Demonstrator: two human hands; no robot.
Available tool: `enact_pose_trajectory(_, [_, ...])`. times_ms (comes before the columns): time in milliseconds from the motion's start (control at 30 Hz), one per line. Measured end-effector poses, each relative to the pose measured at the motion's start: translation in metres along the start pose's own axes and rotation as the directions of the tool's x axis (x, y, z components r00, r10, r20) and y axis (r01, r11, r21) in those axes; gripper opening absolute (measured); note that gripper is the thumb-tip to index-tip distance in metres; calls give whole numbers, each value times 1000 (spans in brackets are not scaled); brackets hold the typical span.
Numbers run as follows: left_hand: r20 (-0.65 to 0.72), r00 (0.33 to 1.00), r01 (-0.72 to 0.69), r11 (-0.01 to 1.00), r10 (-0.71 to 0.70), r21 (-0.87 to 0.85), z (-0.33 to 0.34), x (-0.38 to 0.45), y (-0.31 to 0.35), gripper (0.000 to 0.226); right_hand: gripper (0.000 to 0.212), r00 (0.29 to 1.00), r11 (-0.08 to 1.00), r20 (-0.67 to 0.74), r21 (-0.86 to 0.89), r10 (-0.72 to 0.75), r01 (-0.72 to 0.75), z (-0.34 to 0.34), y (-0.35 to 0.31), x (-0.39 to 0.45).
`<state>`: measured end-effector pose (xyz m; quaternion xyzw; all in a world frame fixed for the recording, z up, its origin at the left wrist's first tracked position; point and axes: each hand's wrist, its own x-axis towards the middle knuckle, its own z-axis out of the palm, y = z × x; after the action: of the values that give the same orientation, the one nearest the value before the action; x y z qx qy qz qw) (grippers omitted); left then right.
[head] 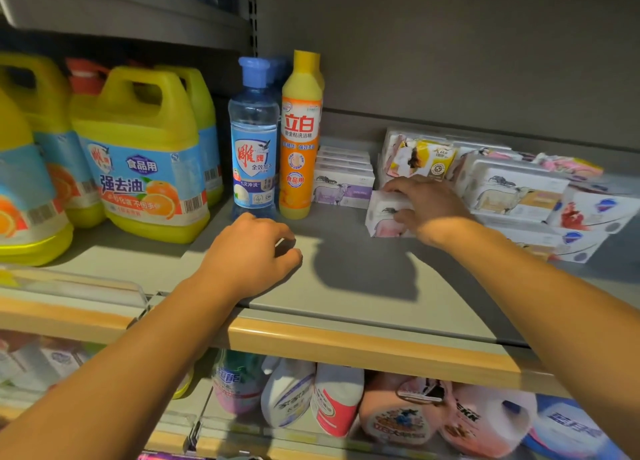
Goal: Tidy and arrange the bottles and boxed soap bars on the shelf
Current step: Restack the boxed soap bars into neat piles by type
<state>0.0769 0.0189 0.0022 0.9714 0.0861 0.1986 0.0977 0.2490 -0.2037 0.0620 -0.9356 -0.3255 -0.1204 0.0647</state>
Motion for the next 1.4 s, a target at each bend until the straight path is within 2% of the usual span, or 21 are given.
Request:
enact_pose_trajectory(100, [-49,999,-13,995,8,-98,-1,1,0,42,50,995,983,46,168,-86,78,-11,-15,-16])
enact_pose_trajectory(200, [-94,996,-36,942,4,-334,-4,-3,2,52,43,985,921,-29,350,-169,169,-12,-39,-34])
enact_pose_trajectory(300, [-85,996,-43,844,-3,-534,-11,-9,4,55,37,947,864,-139,387,-290,321,-4,-68,-44])
enact_pose_trajectory(400, [-62,998,-32,810,-5,-586,-14,-11,4,49,36,919,828,-232,404,-319,390,5,-83,-47])
enact_pose_trajectory(500, [-51,999,-31,807,1,-590,-12,-9,3,39,33,947,760,-267,575,-177,304,15,-73,-53])
enact_pose_trajectory(600, [-26,1000,-9,768,-10,-641,-11,-8,0,33,33,993,516,-114,851,0,98,26,-58,-62])
enact_pose_trajectory(667, [-17,999,11,717,-32,-697,-11,-7,-2,27,35,998,413,-60,910,21,46,30,-55,-64])
enact_pose_trajectory(767, [-5,997,42,650,-71,-759,-13,-6,-4,18,39,995,397,-97,914,18,82,28,-56,-65])
enact_pose_trajectory(833, [38,994,94,613,-105,-785,-14,-5,-6,12,56,995,328,-95,939,-43,104,29,-54,-68])
enact_pose_trajectory(900, [91,985,157,538,-147,-828,-15,-4,-9,20,74,987,304,-68,946,-148,111,33,-54,-72])
enact_pose_trajectory(967, [146,976,205,473,-159,-857,-16,-4,-11,28,80,979,304,-46,947,-200,107,37,-54,-71])
enact_pose_trajectory(1033, [145,977,204,469,-158,-859,-15,-4,-11,23,76,984,272,-53,957,-171,99,38,-55,-71])
enact_pose_trajectory(1100, [116,979,179,440,-166,-880,-15,-4,-11,21,63,992,285,-64,954,-113,94,36,-56,-70])
enact_pose_trajectory(1200, [103,989,136,371,-110,-919,-17,-6,-9,37,38,1000,264,-12,965,23,5,30,-60,-70])
enact_pose_trajectory(1267, [100,994,112,417,-51,-902,-19,-8,-6,45,22,991,200,75,975,106,-95,26,-62,-68])
enact_pose_trajectory(1333, [77,996,84,539,-34,-838,-19,-9,-3,33,28,979,172,139,971,148,-164,24,-60,-67])
enact_pose_trajectory(1400, [48,997,79,643,-66,-762,-20,-9,0,46,38,971,191,185,959,149,-211,24,-59,-66])
